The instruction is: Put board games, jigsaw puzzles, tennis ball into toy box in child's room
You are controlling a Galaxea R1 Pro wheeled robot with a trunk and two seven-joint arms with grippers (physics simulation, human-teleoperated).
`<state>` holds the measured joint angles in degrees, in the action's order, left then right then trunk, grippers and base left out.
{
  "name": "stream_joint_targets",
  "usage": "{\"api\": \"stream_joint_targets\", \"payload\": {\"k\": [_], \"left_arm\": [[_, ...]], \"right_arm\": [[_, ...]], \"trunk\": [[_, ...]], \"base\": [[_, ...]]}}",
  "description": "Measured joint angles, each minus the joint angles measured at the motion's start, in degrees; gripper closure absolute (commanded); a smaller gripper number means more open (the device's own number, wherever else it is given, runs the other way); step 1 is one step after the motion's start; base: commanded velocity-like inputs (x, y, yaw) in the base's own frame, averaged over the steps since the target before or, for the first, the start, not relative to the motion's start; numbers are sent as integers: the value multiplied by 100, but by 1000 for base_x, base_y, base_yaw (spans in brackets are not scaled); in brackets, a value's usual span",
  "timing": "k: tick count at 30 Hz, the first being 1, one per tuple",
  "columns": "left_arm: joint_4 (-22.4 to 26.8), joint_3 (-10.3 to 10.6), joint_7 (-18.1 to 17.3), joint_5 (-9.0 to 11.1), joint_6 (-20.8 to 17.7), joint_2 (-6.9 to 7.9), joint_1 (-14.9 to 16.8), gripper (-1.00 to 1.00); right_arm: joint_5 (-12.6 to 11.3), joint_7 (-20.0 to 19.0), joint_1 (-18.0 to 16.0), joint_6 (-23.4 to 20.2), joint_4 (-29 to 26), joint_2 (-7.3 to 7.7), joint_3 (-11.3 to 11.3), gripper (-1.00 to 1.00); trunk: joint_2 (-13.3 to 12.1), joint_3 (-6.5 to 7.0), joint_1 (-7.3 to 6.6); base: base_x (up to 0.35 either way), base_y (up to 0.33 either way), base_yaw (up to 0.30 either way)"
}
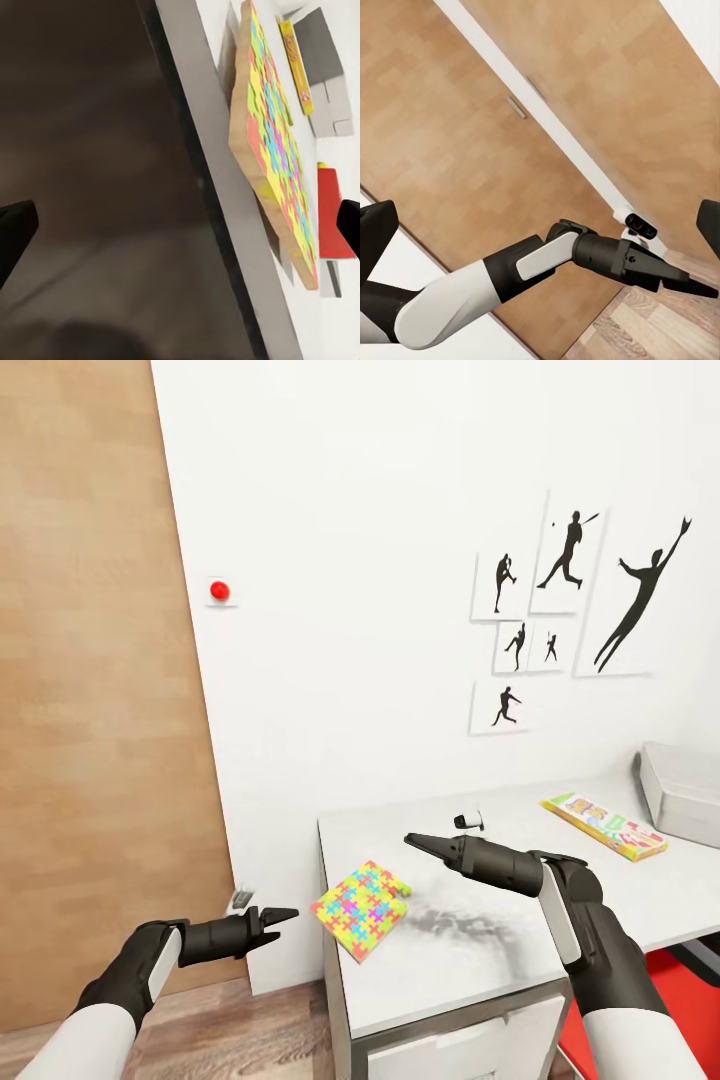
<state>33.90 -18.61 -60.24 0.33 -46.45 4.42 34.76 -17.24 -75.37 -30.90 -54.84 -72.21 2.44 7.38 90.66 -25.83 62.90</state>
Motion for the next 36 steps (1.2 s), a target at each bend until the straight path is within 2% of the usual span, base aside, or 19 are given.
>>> {"api": "stream_joint_targets", "payload": {"k": [13,36], "left_arm": [[0,25,-245,-8,25,-23,0,-100],[2,46,-272,-8,29,-27,0,-100]], "right_arm": [[0,0,0,0,0,1,0,-100],[0,1,0,8,0,-5,0,-100]], "trunk": [[0,0,0],[0,0,0]], "base": [[0,0,0],[31,-61,0]]}}
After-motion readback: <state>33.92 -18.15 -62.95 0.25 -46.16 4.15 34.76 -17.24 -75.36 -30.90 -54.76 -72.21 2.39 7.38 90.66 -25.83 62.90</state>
